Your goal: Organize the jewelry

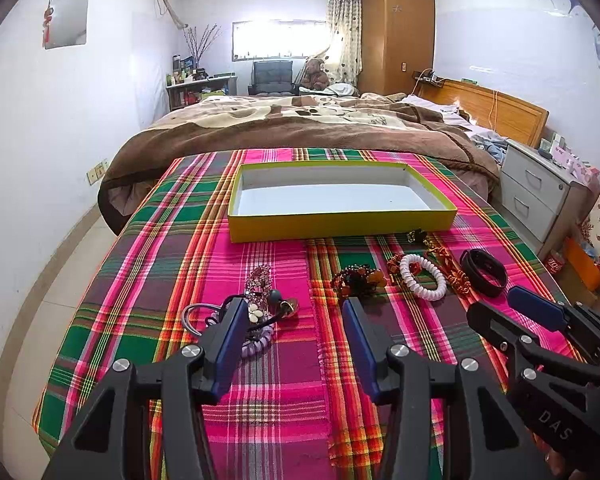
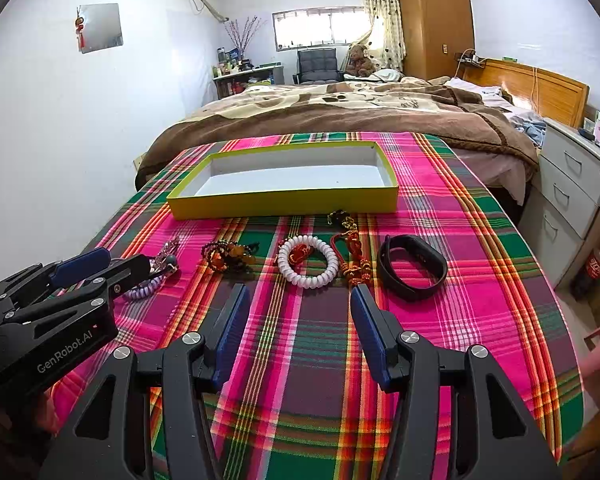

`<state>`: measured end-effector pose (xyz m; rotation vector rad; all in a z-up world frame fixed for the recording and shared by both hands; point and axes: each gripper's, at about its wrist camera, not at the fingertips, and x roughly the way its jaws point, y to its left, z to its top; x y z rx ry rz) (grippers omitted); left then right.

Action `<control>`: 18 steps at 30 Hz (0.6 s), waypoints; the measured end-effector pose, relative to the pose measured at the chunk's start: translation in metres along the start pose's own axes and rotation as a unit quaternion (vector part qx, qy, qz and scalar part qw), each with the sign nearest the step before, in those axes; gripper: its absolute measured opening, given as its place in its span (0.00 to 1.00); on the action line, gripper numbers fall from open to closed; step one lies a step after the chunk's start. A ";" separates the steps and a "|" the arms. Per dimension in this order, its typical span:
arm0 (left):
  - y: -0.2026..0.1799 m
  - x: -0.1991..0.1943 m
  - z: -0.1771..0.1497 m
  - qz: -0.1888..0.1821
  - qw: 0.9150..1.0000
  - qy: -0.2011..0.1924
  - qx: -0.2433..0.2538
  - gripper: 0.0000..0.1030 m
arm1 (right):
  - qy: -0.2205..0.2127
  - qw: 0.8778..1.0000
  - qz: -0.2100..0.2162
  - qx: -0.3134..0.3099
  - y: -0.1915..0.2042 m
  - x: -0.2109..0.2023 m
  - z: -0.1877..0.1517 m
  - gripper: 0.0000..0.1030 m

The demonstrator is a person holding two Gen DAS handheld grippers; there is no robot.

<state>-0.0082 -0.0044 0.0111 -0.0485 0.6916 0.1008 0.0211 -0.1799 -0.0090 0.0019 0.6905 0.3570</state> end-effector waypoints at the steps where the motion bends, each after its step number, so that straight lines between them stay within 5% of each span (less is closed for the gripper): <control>1: -0.001 -0.001 0.000 0.000 1.000 0.000 0.000 0.47 | 0.000 1.000 -0.001 0.000 0.000 0.000 0.000 0.52; 18: 0.020 0.007 0.001 -0.034 0.999 0.015 -0.025 0.47 | 0.014 1.000 0.027 0.006 -0.010 0.012 0.007 0.52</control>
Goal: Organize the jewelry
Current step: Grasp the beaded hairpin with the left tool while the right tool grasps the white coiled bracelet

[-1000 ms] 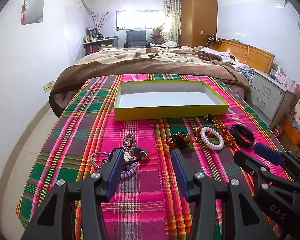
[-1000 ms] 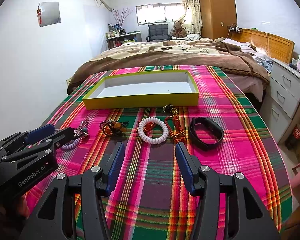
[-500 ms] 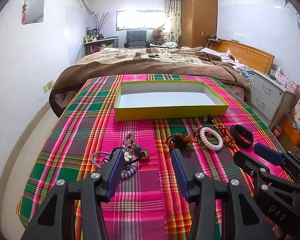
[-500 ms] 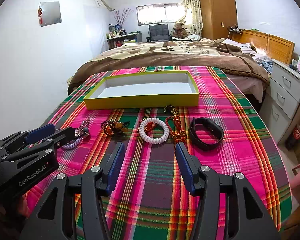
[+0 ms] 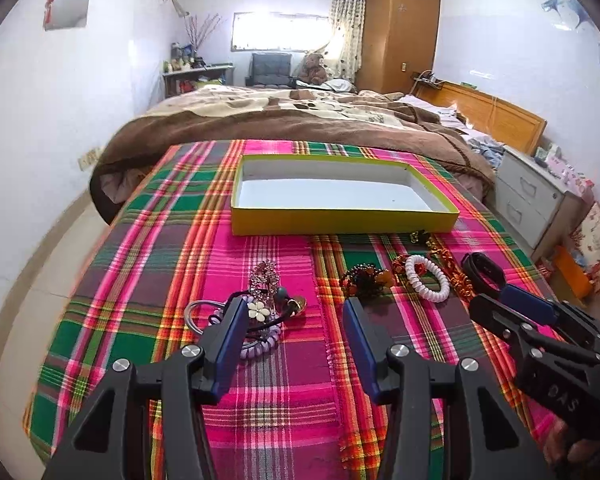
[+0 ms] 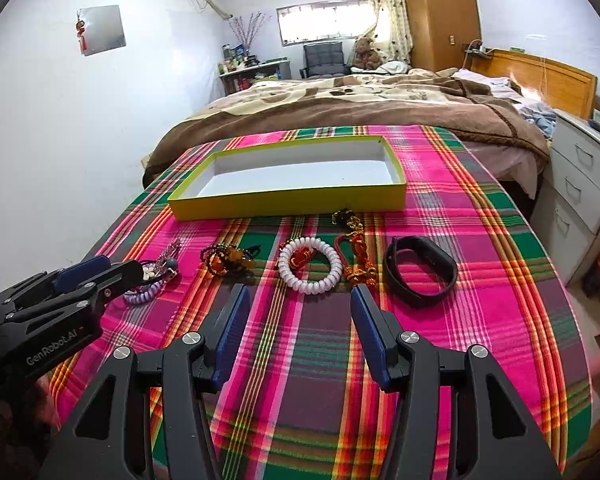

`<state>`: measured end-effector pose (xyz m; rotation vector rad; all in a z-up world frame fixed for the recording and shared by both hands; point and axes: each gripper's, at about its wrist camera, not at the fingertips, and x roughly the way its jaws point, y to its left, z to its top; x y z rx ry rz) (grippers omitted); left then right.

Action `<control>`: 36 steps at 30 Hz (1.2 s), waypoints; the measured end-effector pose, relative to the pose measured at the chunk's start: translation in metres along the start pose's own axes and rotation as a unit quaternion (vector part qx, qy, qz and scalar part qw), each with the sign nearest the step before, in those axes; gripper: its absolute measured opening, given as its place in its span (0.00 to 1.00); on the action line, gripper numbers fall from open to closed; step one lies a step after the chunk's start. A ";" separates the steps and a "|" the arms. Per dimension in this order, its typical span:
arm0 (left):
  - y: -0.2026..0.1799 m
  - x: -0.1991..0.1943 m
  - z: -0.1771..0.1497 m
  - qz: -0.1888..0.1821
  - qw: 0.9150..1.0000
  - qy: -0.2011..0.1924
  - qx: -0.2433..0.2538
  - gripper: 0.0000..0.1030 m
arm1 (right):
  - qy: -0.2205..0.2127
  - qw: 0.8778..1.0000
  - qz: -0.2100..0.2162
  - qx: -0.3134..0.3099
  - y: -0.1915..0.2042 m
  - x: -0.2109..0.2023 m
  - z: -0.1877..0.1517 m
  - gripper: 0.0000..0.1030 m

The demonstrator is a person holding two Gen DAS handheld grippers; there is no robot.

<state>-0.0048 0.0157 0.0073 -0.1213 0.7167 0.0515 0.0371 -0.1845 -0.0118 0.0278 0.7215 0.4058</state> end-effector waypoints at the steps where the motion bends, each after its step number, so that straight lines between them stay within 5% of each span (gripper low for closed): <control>1: 0.004 0.001 0.001 -0.002 1.000 0.001 -0.004 0.47 | 0.001 1.000 0.004 -0.001 -0.001 0.002 0.002 0.52; 4: 0.016 0.003 0.003 -0.004 1.000 0.009 -0.013 0.47 | 0.015 1.000 0.021 -0.001 -0.006 0.012 0.008 0.50; 8: 0.036 0.005 0.002 -0.002 1.000 0.015 -0.028 0.47 | 0.036 0.998 0.045 0.009 -0.012 0.030 0.017 0.23; 10: 0.043 0.004 0.002 0.007 0.999 0.017 -0.029 0.47 | 0.043 0.998 0.051 -0.001 -0.011 0.035 0.019 0.19; 23: 0.071 0.008 -0.002 -0.022 0.997 0.032 -0.064 0.47 | 0.099 0.994 -0.027 -0.026 -0.015 0.070 0.024 0.21; 30: 0.075 0.012 -0.004 -0.040 0.997 0.045 -0.051 0.47 | 0.111 0.992 -0.032 -0.051 -0.009 0.080 0.027 0.21; 36: 0.082 0.016 -0.008 -0.057 0.995 0.063 -0.055 0.47 | 0.105 0.993 -0.025 -0.037 -0.013 0.077 0.027 0.09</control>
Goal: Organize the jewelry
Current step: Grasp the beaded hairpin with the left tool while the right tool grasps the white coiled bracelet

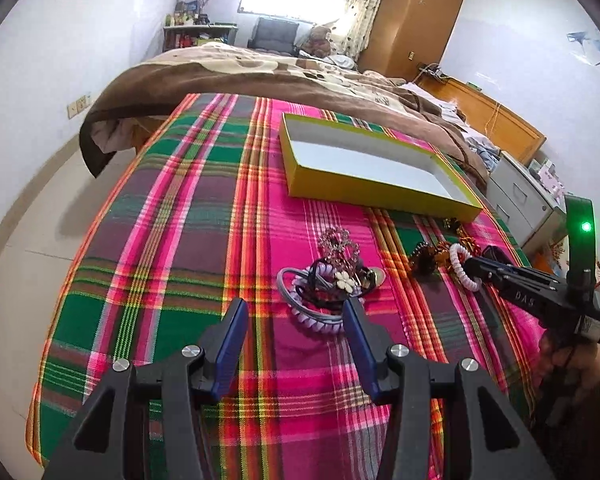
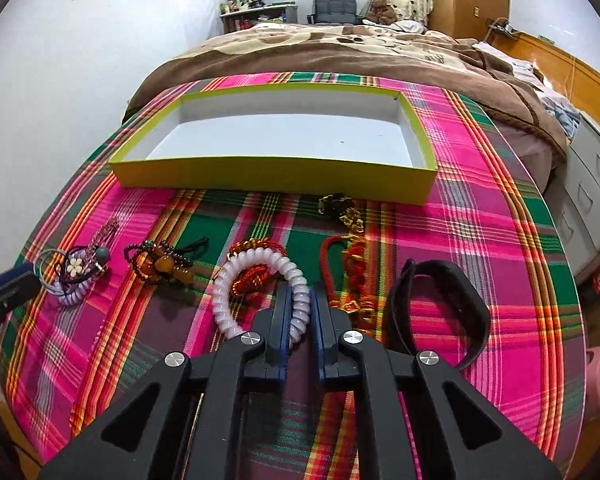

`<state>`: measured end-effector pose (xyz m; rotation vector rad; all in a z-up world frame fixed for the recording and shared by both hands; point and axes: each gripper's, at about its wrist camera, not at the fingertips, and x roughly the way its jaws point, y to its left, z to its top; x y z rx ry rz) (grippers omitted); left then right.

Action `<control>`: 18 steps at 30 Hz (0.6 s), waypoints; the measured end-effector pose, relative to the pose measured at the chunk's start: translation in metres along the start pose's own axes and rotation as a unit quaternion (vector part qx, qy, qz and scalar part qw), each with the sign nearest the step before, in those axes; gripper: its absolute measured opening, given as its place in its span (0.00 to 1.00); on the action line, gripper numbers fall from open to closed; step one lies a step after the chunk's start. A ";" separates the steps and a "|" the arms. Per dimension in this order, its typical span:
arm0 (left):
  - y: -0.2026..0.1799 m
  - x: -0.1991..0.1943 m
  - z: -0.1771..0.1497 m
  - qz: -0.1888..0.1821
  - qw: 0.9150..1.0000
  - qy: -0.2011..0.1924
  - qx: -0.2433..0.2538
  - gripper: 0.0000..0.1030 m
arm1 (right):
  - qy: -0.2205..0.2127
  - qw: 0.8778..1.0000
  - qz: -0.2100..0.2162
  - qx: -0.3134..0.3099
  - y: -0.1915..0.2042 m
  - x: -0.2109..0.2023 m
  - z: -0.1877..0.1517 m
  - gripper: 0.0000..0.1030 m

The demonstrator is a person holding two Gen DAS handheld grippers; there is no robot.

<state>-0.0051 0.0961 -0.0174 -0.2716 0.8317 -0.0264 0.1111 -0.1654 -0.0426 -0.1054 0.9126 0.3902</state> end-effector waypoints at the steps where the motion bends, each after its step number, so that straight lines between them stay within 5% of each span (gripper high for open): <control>1: 0.000 0.000 0.000 -0.004 1.000 0.002 0.001 0.47 | -0.003 1.000 0.002 0.005 -0.002 -0.002 0.000 0.09; 13: -0.031 0.014 0.031 -0.008 0.999 -0.005 0.053 0.47 | -0.059 0.997 0.042 0.039 -0.007 -0.041 0.003 0.09; 18: -0.036 0.044 0.041 0.005 0.999 0.025 0.043 0.47 | -0.064 0.996 0.049 0.035 -0.002 -0.045 0.006 0.09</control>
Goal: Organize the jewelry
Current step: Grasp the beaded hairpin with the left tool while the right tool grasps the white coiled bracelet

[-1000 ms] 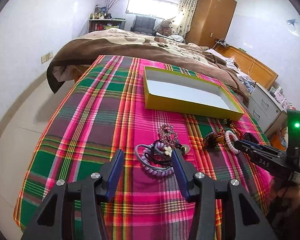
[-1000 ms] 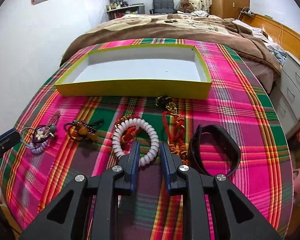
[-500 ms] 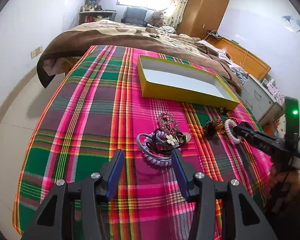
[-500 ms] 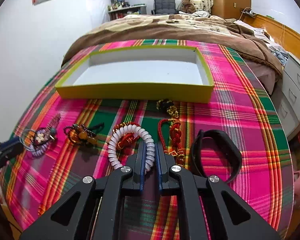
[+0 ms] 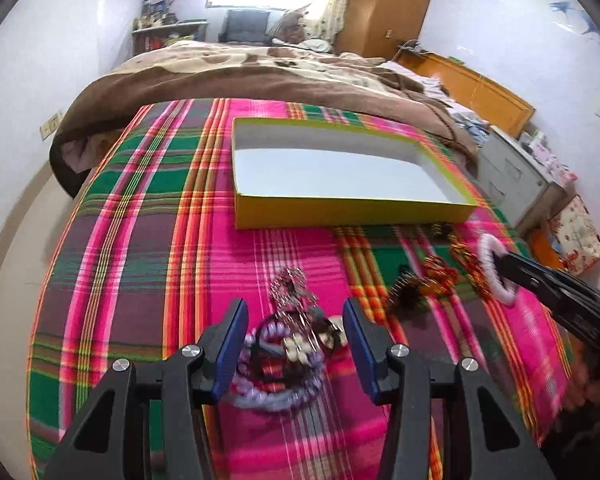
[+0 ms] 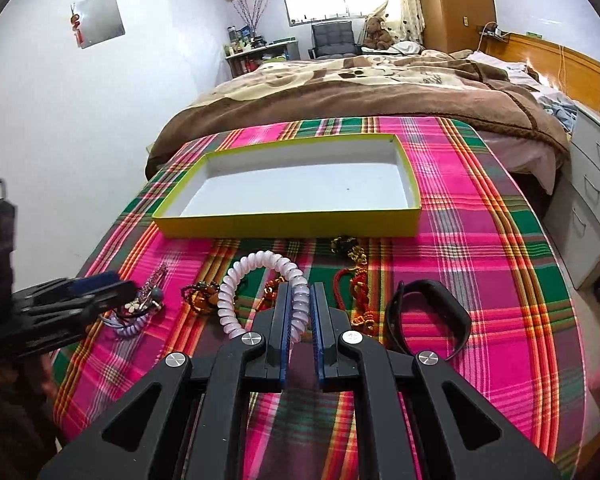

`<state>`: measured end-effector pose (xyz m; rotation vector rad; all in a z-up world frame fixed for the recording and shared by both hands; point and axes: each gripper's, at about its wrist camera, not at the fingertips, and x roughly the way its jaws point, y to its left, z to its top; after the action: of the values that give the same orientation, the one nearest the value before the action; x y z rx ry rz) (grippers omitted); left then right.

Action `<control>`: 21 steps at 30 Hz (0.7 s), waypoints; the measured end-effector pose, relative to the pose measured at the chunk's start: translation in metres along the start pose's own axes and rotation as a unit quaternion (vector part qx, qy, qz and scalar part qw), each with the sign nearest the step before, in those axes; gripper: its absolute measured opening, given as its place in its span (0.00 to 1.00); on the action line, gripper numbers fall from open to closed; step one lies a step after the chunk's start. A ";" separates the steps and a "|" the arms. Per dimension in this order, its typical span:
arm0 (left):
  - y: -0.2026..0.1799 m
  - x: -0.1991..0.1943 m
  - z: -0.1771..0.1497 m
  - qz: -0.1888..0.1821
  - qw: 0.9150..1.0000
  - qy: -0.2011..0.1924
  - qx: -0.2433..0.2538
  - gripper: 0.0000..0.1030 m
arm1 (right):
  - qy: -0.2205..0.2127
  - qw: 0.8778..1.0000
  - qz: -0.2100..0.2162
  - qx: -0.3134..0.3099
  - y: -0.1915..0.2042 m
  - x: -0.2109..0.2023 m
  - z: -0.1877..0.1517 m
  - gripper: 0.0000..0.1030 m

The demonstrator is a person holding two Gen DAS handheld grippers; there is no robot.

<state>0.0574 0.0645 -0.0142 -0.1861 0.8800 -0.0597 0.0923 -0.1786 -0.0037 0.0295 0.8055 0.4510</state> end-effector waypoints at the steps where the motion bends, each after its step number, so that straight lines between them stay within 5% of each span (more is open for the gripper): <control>1: 0.000 0.001 0.001 0.005 1.000 -0.001 -0.003 0.47 | 0.001 1.000 0.002 0.000 0.000 0.000 0.000 0.09; 21: 0.000 0.030 0.010 -0.002 0.999 0.030 -0.023 0.19 | 0.005 1.000 0.019 0.003 -0.004 0.006 0.000 0.09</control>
<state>0.0843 0.0621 -0.0311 -0.2296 0.9419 -0.0497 0.0976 -0.1800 -0.0084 0.0478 0.8162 0.4849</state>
